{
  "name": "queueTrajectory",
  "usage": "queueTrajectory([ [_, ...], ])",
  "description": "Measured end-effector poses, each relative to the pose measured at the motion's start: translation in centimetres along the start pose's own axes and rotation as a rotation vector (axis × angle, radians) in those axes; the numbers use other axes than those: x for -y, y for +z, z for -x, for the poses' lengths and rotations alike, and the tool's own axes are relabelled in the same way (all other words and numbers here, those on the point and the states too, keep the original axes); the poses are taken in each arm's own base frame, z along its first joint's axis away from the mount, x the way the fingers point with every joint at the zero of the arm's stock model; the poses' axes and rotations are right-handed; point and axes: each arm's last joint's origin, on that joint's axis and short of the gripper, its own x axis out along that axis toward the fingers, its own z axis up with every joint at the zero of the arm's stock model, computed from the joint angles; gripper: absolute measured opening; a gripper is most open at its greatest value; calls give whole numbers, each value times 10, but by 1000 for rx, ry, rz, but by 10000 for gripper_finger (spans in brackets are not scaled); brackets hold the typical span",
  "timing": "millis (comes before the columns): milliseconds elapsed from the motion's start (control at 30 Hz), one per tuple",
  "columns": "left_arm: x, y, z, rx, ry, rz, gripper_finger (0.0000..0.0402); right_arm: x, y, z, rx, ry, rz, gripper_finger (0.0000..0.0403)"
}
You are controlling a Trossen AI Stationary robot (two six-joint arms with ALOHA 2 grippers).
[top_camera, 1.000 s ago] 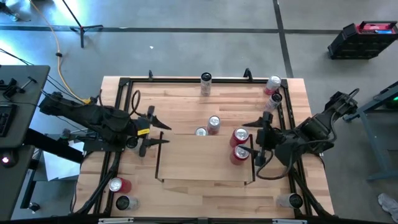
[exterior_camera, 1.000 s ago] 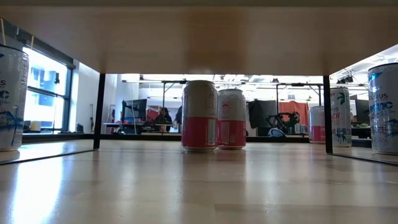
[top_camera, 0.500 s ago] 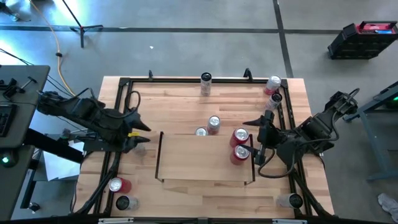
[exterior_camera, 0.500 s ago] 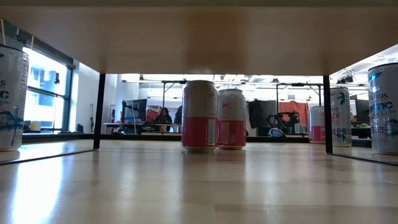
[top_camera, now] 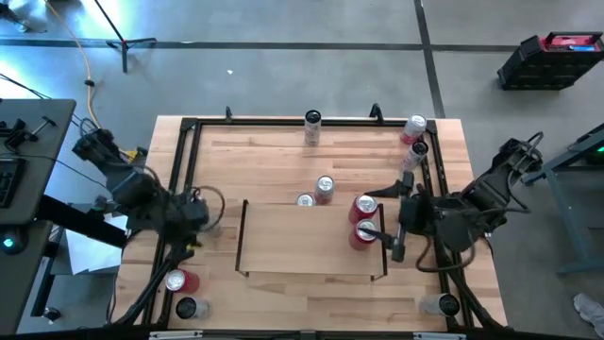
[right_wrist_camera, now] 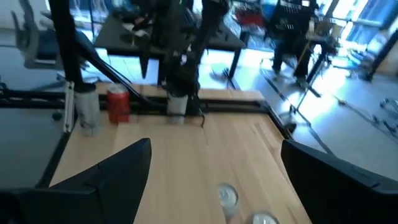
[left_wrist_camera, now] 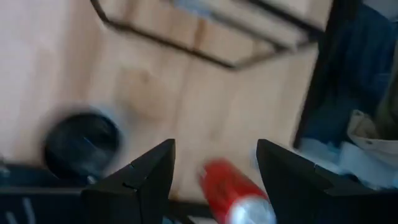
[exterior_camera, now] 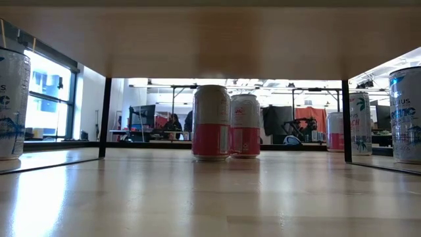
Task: Place canned beverage on shelf
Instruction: Put the red-black soda can on the shelf aligned with the other red-black soda cans
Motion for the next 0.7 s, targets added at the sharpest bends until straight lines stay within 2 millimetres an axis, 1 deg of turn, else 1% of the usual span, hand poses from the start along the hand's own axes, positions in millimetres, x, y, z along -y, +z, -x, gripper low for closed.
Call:
queueTrajectory([
  [167, 22, -24, -8, -140, -14, 77, 216, -5, 3, -2, 42, -86, 22, 344],
  [300, 35, -45, -14, -218, 31, 108, 216, -13, 6, -14, 74, -144, 7, 344],
  [467, 49, -72, -21, -266, 82, 44, 216, -25, 12, -27, 124, -151, -26, 344],
  [567, 55, -88, -24, -277, 103, -5, 216, -33, 11, -35, 131, -152, -38, 344],
  [700, 58, -107, -24, -205, 118, -95, 216, -45, 9, -45, 147, -165, -61, 344],
])
